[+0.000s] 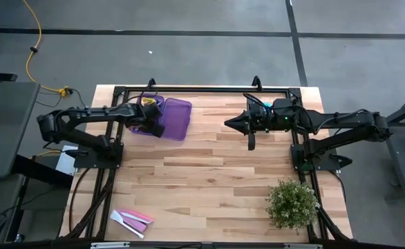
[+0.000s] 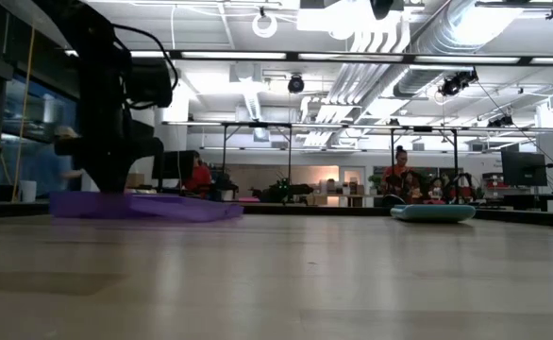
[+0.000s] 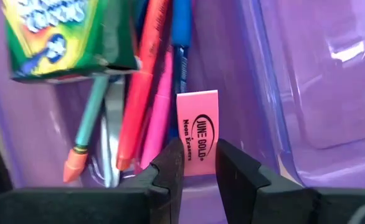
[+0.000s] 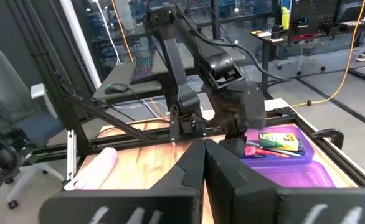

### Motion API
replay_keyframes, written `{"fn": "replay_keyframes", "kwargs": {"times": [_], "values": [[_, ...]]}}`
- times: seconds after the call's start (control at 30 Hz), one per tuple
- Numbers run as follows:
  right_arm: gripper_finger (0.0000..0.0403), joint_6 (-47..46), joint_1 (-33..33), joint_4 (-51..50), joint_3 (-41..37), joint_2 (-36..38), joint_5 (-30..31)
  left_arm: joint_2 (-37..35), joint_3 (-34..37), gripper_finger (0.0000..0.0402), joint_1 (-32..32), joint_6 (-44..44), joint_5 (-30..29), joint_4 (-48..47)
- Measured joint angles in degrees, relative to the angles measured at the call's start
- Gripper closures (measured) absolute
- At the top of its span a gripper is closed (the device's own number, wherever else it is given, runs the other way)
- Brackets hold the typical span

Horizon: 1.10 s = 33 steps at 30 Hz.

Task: Pack school essentials
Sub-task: Put the pink eraser into the purple supply box, then adjust the purple supply box

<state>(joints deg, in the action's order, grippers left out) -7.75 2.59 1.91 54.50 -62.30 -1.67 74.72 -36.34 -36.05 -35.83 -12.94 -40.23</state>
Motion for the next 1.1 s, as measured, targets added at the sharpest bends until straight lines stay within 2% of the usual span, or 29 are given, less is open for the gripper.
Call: {"fn": "replay_keyframes", "kwargs": {"times": [0.33, 0.7, 0.93, 1.1], "values": [[0.0403, -0.2, 0.0, 0.0, 0.0, 0.0, 0.0, 1.3, 0.0, 0.0325, 0.0, 0.1, -0.5, 0.7], [0.0403, 0.2, 0.0, 0.0, 0.0, 0.0, 0.0, 1.3, -0.5, 0.0242, 0.0, 2.8, 0.0, -0.3], [0.0403, 0.2, 0.0, 0.0, 0.0, 0.0, 0.0, -0.5, -8.0, 0.0209, 0.0, 8.6, 0.4, -2.9], [0.0403, -1.3, 0.0, 0.0, 0.0, 0.0, 0.0, -1.4, -14.4, 0.0218, 1.5, 13.1, 5.0, -2.4]]}}
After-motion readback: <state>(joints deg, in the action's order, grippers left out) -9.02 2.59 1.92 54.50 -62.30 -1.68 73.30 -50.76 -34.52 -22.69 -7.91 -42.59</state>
